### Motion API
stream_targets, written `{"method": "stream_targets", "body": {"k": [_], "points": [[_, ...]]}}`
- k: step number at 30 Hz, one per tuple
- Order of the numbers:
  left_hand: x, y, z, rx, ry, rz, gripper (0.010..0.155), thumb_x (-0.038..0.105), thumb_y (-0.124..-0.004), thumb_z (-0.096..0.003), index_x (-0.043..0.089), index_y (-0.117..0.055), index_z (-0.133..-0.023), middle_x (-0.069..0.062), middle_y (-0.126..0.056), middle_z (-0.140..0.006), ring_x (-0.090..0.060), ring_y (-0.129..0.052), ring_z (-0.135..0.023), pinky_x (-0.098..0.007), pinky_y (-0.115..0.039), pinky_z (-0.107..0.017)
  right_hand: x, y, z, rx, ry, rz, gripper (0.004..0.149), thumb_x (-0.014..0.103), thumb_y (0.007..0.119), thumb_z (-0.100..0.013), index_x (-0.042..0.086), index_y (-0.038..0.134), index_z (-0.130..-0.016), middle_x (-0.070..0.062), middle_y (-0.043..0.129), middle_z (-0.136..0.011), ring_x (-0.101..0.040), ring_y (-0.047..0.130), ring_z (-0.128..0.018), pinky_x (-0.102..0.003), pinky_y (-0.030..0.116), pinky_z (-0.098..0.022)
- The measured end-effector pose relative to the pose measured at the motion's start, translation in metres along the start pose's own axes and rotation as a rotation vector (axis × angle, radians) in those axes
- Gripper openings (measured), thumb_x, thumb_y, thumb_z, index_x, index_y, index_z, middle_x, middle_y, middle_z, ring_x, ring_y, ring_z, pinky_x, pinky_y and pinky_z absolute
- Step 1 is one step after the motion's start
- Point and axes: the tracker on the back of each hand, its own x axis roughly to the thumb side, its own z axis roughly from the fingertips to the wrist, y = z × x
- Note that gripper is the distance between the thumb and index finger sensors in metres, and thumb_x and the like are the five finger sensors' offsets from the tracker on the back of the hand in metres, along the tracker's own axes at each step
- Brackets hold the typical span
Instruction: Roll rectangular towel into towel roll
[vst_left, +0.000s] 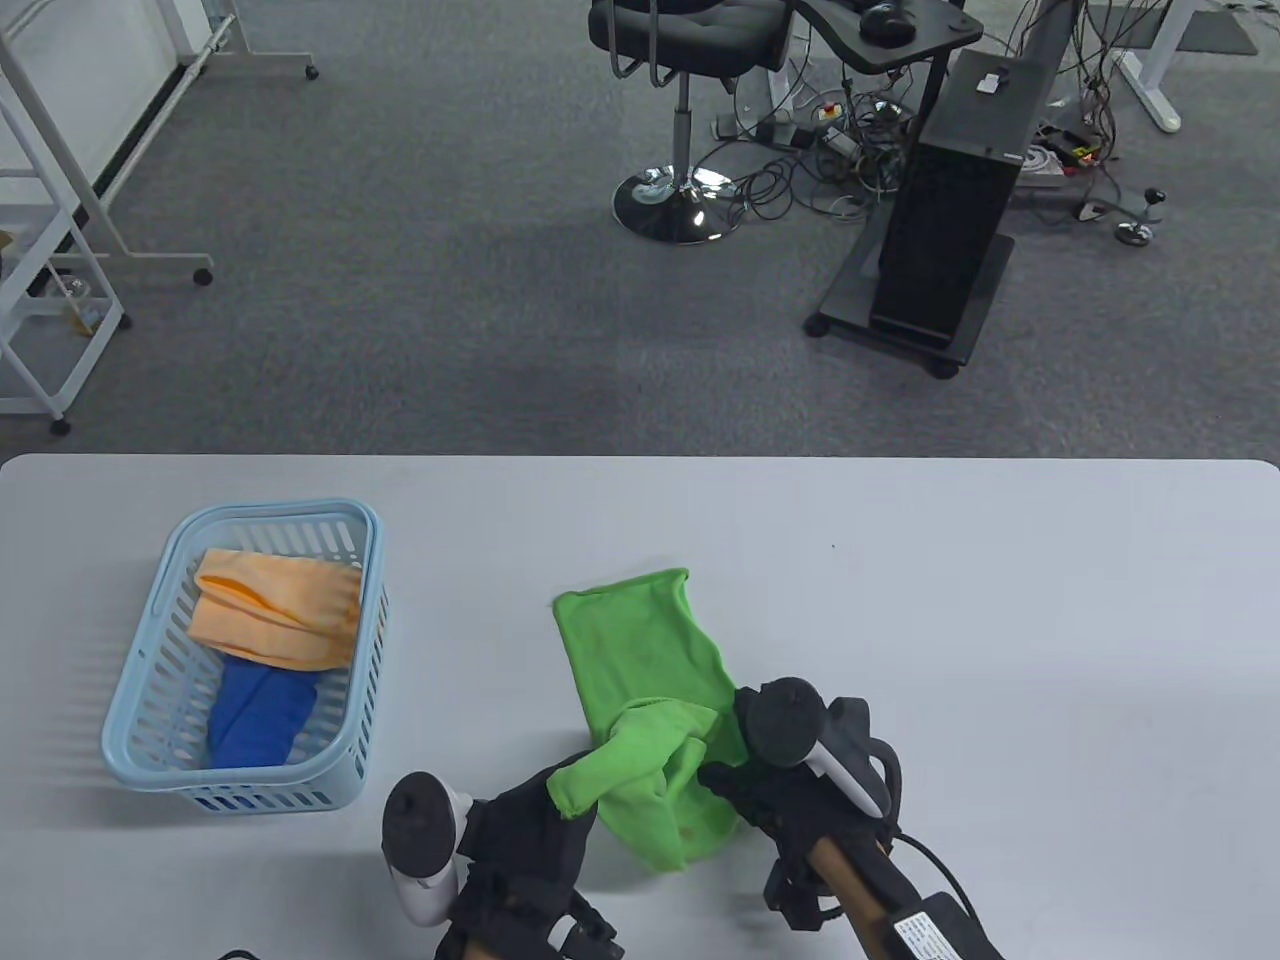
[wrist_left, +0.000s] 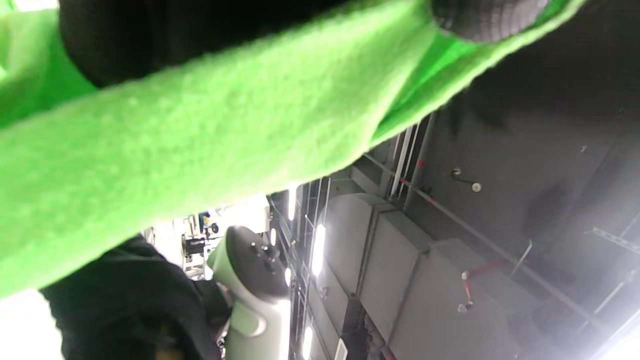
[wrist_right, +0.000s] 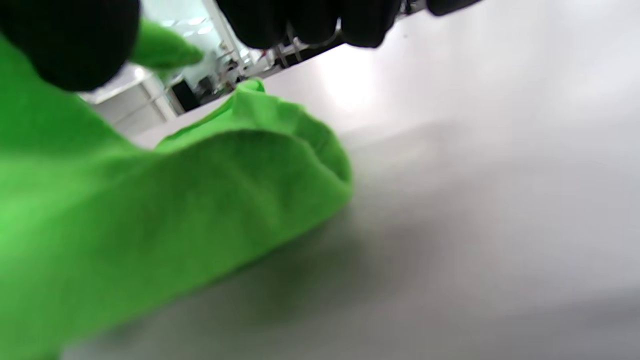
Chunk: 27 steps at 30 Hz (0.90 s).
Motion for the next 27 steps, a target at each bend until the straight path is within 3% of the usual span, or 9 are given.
{"method": "stream_targets", "body": {"k": [5,8,10,12,16,18,22,25,27], "points": [[0.000,0.002,0.000,-0.008,0.024,-0.049,0.068,0.060,-0.060,-0.0449,0.015,-0.096,-0.083,-0.014,-0.104,-0.068,-0.038,-0.107,-0.056,-0.064,-0.074,-0.053,0.003,0.014,0.000,0.060,-0.084,0.033,0.084,0.050,0.081,-0.030,0.028,0.049,-0.105,-0.011,0.034,-0.108,-0.038,0.043,-0.101,-0.067,0.034,-0.071],[0.002,-0.002,0.000,-0.034,0.021,-0.045,0.068,0.059,-0.061,-0.0451,0.015,-0.096,-0.083,-0.015,-0.103,-0.069,-0.038,-0.106,-0.056,-0.064,-0.074,-0.053,0.000,0.015,-0.002,-0.044,-0.078,-0.061,0.065,0.045,0.081,-0.030,0.030,0.071,-0.092,-0.010,0.046,-0.104,-0.036,0.052,-0.099,-0.066,0.038,-0.070],[0.004,0.000,0.001,-0.016,0.028,-0.067,0.068,0.059,-0.062,-0.0451,0.014,-0.095,-0.084,-0.015,-0.103,-0.069,-0.038,-0.106,-0.057,-0.064,-0.074,-0.053,-0.005,0.012,-0.004,-0.074,-0.064,-0.076,0.061,0.045,0.081,-0.030,0.026,0.075,-0.088,-0.009,0.050,-0.103,-0.035,0.056,-0.097,-0.066,0.041,-0.070],[0.005,0.006,0.003,0.033,0.040,-0.081,0.067,0.059,-0.063,-0.0453,0.014,-0.094,-0.084,-0.015,-0.103,-0.069,-0.038,-0.106,-0.057,-0.064,-0.074,-0.053,-0.011,0.013,-0.005,-0.072,-0.061,-0.004,0.064,0.046,0.080,-0.030,0.026,0.074,-0.091,-0.009,0.050,-0.103,-0.037,0.054,-0.097,-0.067,0.040,-0.069],[0.006,0.022,0.006,0.181,0.070,-0.121,0.063,0.055,-0.067,-0.0467,0.014,-0.091,-0.087,-0.016,-0.101,-0.071,-0.038,-0.105,-0.058,-0.064,-0.073,-0.053,-0.024,0.022,-0.007,0.058,-0.055,0.337,0.064,0.053,0.072,-0.032,0.031,0.077,-0.092,-0.008,0.040,-0.108,-0.039,0.040,-0.101,-0.067,0.034,-0.071],[0.006,0.030,0.008,0.235,0.080,-0.145,0.062,0.054,-0.067,-0.0470,0.014,-0.091,-0.087,-0.016,-0.101,-0.071,-0.038,-0.105,-0.058,-0.064,-0.074,-0.053,-0.028,0.017,-0.004,0.037,-0.060,0.448,0.064,0.055,0.070,-0.031,0.036,0.072,-0.093,-0.006,0.039,-0.109,-0.037,0.039,-0.102,-0.066,0.034,-0.071],[0.008,0.042,0.014,0.359,0.124,-0.200,0.060,0.052,-0.068,-0.0474,0.013,-0.092,-0.086,-0.016,-0.102,-0.070,-0.039,-0.105,-0.057,-0.064,-0.074,-0.052,-0.052,-0.003,0.002,-0.029,0.018,0.592,0.062,0.055,0.069,-0.031,0.029,0.084,-0.085,-0.005,0.043,-0.108,-0.037,0.039,-0.103,-0.066,0.033,-0.072],[0.007,0.043,0.015,0.385,0.175,-0.304,0.058,0.050,-0.070,-0.0478,0.012,-0.093,-0.084,-0.017,-0.102,-0.069,-0.039,-0.106,-0.055,-0.064,-0.074,-0.052,-0.079,-0.020,0.006,-0.026,0.132,0.598,0.064,0.059,0.065,-0.031,0.023,0.090,-0.078,-0.010,0.052,-0.106,-0.040,0.043,-0.101,-0.067,0.035,-0.071],[0.006,0.040,0.014,0.398,0.197,-0.407,0.057,0.049,-0.070,-0.0475,0.012,-0.093,-0.085,-0.016,-0.102,-0.069,-0.038,-0.106,-0.055,-0.063,-0.075,-0.051,-0.098,-0.032,0.010,0.022,0.182,0.497,0.064,0.060,0.064,-0.031,0.019,0.096,-0.068,-0.010,0.064,-0.102,-0.041,0.050,-0.100,-0.067,0.037,-0.070]]}}
